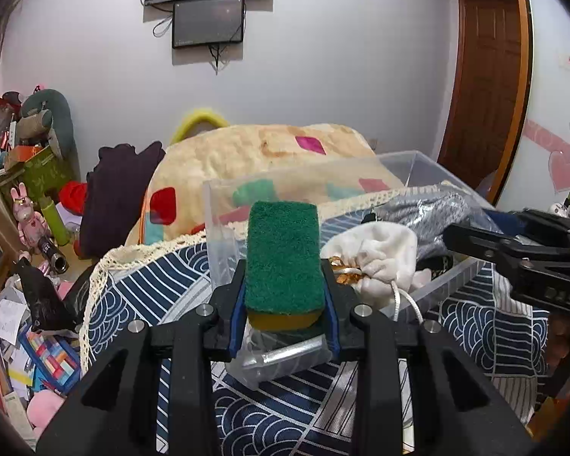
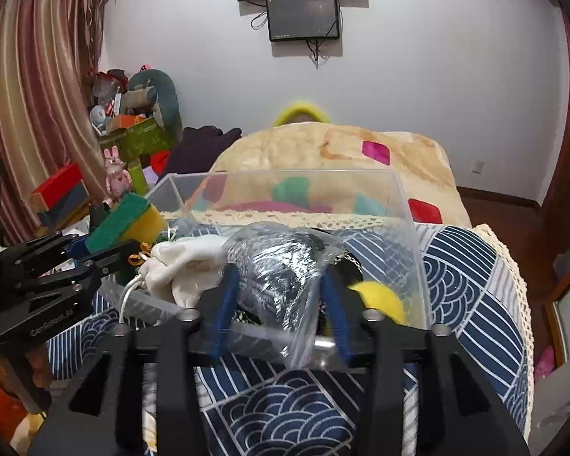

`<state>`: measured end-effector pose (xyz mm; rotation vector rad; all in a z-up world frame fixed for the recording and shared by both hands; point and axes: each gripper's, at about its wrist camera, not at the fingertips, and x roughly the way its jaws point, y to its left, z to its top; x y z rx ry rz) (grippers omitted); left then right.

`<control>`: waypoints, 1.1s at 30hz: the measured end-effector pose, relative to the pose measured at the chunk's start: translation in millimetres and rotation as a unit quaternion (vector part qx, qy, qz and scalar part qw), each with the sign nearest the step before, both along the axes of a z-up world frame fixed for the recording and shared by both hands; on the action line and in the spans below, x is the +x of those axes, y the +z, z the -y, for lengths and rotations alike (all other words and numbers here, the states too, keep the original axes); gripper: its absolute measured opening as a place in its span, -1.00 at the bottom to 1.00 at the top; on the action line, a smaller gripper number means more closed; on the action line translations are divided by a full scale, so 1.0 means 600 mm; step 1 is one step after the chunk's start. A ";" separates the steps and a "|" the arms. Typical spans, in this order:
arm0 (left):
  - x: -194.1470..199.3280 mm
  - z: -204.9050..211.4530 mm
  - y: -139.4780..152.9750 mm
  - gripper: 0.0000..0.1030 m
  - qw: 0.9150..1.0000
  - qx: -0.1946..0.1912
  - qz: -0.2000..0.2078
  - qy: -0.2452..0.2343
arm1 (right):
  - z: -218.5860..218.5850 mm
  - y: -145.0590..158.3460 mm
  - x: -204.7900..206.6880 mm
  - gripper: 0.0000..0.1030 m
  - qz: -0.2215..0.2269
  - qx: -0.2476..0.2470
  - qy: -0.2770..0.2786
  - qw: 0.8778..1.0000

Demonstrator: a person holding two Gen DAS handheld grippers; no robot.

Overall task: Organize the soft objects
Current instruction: 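Carry the silver bag and sponge into the clear box and open both tools, then grasp the floral scrunchie with the right tool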

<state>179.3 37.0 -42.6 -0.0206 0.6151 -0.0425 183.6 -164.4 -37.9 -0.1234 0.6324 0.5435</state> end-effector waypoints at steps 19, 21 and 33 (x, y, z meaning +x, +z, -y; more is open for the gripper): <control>-0.055 0.017 0.014 -0.25 1.000 0.026 0.010 -0.011 | 0.036 0.001 -0.103 0.16 0.032 -0.006 0.032 0.999; -0.062 0.019 0.015 -0.20 0.999 0.026 0.010 -0.016 | 0.031 -0.017 -0.110 0.16 0.019 -0.013 0.045 0.999; -0.111 0.043 0.022 0.03 0.998 0.037 0.035 -0.033 | -0.028 -0.117 -0.138 -0.50 -0.047 -0.070 0.118 0.989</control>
